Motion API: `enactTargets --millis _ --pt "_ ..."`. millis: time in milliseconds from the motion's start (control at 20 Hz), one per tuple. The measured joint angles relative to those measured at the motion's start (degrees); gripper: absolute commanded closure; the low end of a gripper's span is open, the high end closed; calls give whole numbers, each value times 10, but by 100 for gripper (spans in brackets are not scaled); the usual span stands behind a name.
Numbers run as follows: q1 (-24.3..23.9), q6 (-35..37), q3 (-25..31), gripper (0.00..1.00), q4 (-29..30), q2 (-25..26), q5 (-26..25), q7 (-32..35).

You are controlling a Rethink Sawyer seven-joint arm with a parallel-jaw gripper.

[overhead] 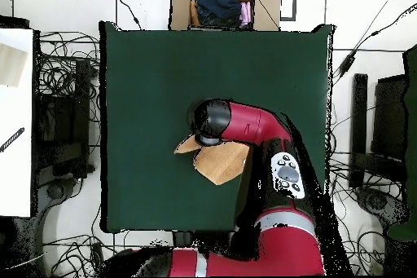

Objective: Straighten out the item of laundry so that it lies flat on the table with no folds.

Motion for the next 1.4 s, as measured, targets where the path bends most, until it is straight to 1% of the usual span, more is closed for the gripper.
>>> enactTargets --millis 150,200,1400 --pt "2 0 0 0 0 -1 0 0" --pt "3 0 0 100 0 -1 0 0" --pt "9 0 -1 100 0 -1 0 0"
